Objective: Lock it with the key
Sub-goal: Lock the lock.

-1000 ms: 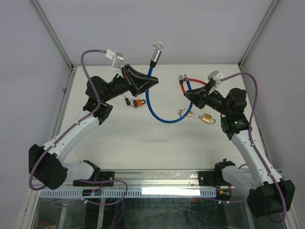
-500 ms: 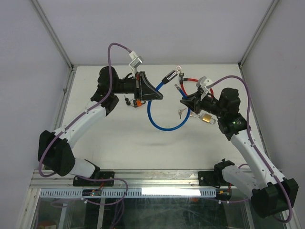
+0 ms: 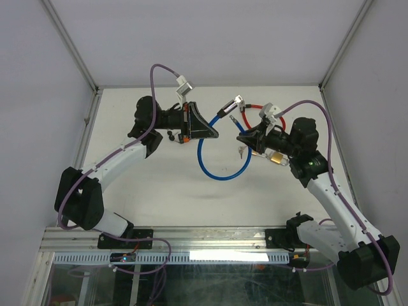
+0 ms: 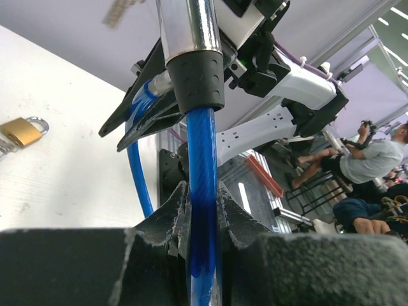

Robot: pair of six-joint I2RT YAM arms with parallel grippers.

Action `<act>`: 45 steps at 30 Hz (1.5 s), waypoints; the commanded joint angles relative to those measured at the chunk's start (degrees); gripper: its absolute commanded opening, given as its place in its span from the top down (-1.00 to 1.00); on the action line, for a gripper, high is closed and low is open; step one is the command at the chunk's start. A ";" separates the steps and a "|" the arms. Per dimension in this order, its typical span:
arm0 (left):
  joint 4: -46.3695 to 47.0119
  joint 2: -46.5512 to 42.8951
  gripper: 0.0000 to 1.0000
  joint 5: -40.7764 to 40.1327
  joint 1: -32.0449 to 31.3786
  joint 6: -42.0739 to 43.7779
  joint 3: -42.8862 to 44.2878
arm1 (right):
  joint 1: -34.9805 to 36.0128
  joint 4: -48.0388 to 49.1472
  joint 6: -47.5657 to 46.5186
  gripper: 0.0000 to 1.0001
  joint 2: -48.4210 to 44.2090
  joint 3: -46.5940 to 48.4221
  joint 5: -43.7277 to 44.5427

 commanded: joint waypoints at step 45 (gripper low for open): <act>38.03 11.57 1.00 -0.01 0.63 -26.49 -3.34 | -3.70 0.67 0.54 1.00 2.13 2.18 -6.30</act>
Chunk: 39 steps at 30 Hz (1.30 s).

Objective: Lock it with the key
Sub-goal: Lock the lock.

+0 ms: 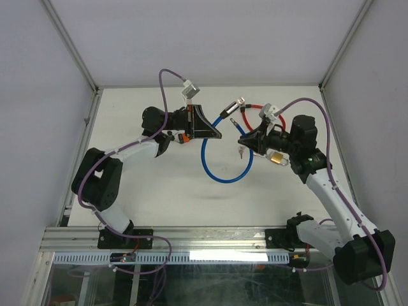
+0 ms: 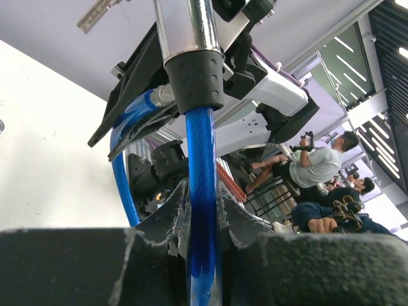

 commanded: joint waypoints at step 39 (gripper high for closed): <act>19.13 4.82 1.00 0.11 -2.36 -13.17 0.70 | -1.63 7.83 6.79 1.00 0.23 0.54 0.15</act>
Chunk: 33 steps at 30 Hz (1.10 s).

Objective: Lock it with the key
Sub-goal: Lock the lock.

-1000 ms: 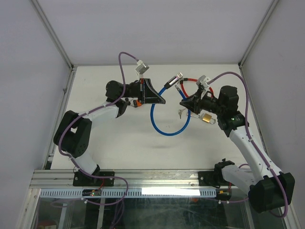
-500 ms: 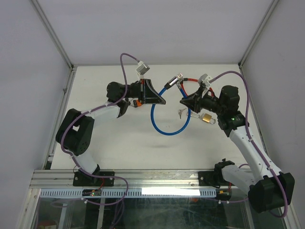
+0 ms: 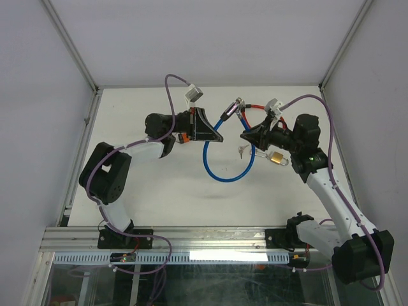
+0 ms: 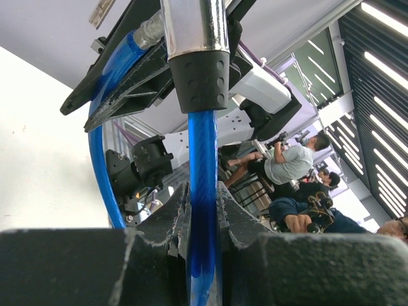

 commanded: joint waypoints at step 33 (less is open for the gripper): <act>8.87 0.89 1.00 0.85 -0.92 -4.95 2.26 | 1.28 1.52 -3.09 1.00 0.83 1.31 -4.19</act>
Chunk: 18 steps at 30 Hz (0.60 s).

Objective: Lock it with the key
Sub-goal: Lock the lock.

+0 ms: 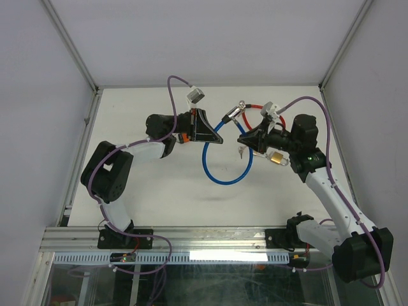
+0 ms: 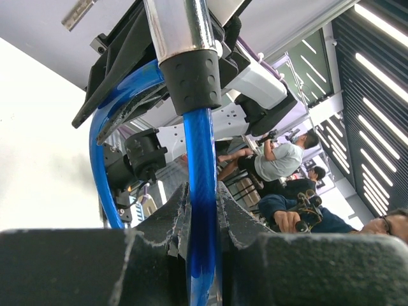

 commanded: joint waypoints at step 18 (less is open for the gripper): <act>9.16 -0.84 1.00 0.12 -0.67 -2.73 2.56 | 0.68 0.49 -0.38 1.00 1.23 2.24 1.79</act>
